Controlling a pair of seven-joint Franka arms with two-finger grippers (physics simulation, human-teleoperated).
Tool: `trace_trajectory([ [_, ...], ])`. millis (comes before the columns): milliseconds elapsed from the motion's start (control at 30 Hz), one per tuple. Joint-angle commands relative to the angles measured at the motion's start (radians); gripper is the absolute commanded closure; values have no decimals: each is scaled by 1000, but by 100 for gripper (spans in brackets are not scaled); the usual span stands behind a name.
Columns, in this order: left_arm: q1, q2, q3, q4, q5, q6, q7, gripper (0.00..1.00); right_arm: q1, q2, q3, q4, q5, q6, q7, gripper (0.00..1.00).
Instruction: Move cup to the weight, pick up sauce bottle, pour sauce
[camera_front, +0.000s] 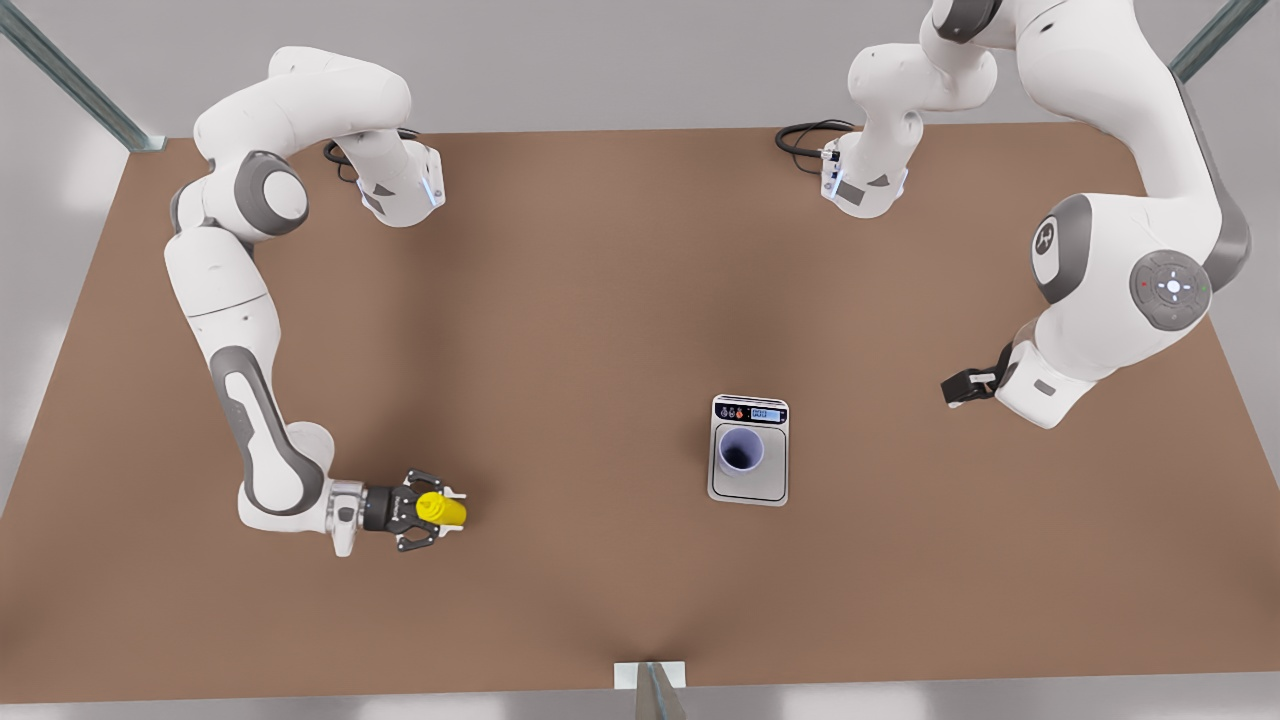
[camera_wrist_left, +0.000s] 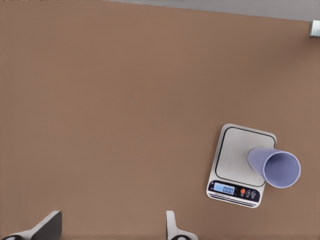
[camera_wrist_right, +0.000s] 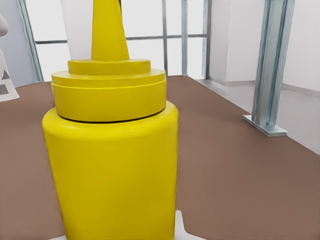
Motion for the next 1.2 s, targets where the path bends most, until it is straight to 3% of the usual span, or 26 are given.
trace_trajectory([
  [0,0,0,0,0,1,0,2,0,0,0,1,0,0,0,0,36],
  [67,0,0,0,0,1,0,8,0,0,0,0,1,0,-1,0,0],
  [800,2,1,0,1,1,0,11,0,-20,-5,-2,-3,-6,-18,1,0],
  [1167,2,1,0,0,1,2,8,0,-136,-25,-43,-46,-72,-138,-28,0],
])
